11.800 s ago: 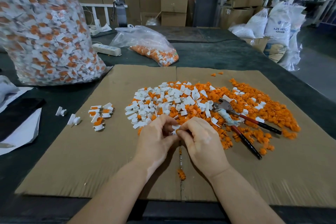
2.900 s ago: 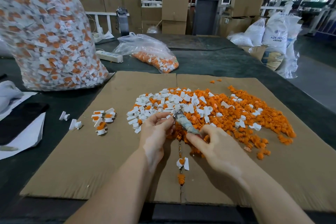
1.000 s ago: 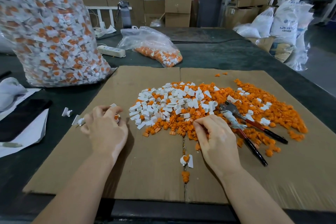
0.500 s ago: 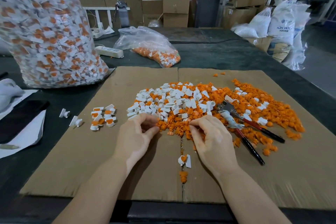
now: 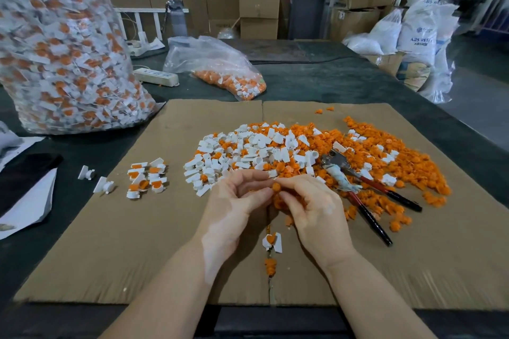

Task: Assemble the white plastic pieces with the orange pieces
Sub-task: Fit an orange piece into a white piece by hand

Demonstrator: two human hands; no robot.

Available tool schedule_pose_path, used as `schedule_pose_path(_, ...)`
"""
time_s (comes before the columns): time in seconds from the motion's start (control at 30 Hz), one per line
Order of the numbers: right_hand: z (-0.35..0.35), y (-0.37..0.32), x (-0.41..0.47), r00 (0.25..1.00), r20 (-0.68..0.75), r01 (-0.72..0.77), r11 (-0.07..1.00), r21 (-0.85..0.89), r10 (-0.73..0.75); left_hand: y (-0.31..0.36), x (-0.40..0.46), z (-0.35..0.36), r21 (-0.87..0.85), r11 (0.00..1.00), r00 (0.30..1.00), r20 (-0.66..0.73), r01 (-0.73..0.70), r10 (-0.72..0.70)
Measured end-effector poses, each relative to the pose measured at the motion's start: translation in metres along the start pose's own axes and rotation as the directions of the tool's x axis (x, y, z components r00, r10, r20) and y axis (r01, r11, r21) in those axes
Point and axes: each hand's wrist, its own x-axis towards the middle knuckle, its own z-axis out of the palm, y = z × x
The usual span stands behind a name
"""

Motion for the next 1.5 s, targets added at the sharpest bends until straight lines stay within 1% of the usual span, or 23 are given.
schedule_pose_path(0.1,0.001,0.000,0.001,0.998,-0.004,-0.070,0.997,0.036,0.070,0.000,0.000,0.002,0.043,0.999,0.999,-0.015,-0.031,0.031)
schedule_pose_path(0.23,0.001,0.001,0.001,0.997,0.002,-0.082,0.996,0.022,0.081,0.001,-0.002,0.004,0.077,0.997,1.000,-0.011,-0.025,0.026)
schedule_pose_path(0.27,0.001,0.001,0.001,0.996,-0.002,-0.085,0.996,0.011,0.085,0.001,-0.002,0.003,0.115,0.993,0.999,-0.012,-0.031,0.032)
schedule_pose_path(0.3,0.001,0.001,0.001,0.996,-0.015,-0.088,0.996,-0.007,0.088,0.000,-0.004,0.003,0.193,0.980,0.998,-0.015,-0.052,0.055)
schedule_pose_path(0.37,0.001,0.001,0.001,0.994,-0.058,-0.094,0.994,-0.059,0.091,-0.002,-0.007,0.002,0.413,0.903,0.992,0.010,-0.116,0.123)
schedule_pose_path(0.43,0.001,0.001,0.002,0.991,-0.097,-0.107,0.989,-0.104,0.097,-0.004,-0.012,0.003,0.583,0.793,0.984,0.077,-0.175,0.160)
schedule_pose_path(0.53,0.001,0.001,0.002,0.987,-0.125,-0.114,0.986,-0.126,0.098,-0.006,-0.018,0.006,0.706,0.660,0.965,0.162,-0.258,0.204)
schedule_pose_path(0.6,0.000,0.000,0.002,0.986,-0.132,-0.115,0.985,-0.132,0.097,-0.006,-0.019,0.006,0.722,0.629,0.957,0.194,-0.288,0.216)
schedule_pose_path(0.77,0.000,0.000,0.002,0.986,-0.132,-0.123,0.984,-0.131,0.106,-0.007,-0.020,0.004,0.727,0.610,0.949,0.231,-0.314,0.213)
schedule_pose_path(0.97,0.000,0.001,0.002,0.985,-0.122,-0.133,0.983,-0.126,0.118,-0.005,-0.020,0.003,0.709,0.641,0.956,0.224,-0.294,0.191)
schedule_pose_path(1.27,0.001,0.001,0.003,0.986,-0.118,-0.128,0.985,-0.113,0.114,-0.005,-0.020,0.001,0.648,0.719,0.968,0.186,-0.252,0.171)
schedule_pose_path(1.33,0.000,0.001,0.002,0.986,-0.120,-0.125,0.986,-0.114,0.112,-0.004,-0.018,0.000,0.651,0.718,0.969,0.153,-0.246,0.194)
schedule_pose_path(1.4,0.000,0.000,0.002,0.986,-0.125,-0.127,0.986,-0.111,0.113,-0.003,-0.011,-0.002,0.671,0.709,0.973,0.084,-0.215,0.216)
schedule_pose_path(1.5,0.000,0.000,0.002,0.984,-0.127,-0.136,0.984,-0.115,0.121,0.001,0.009,-0.005,0.737,0.660,0.973,-0.013,-0.146,0.230)
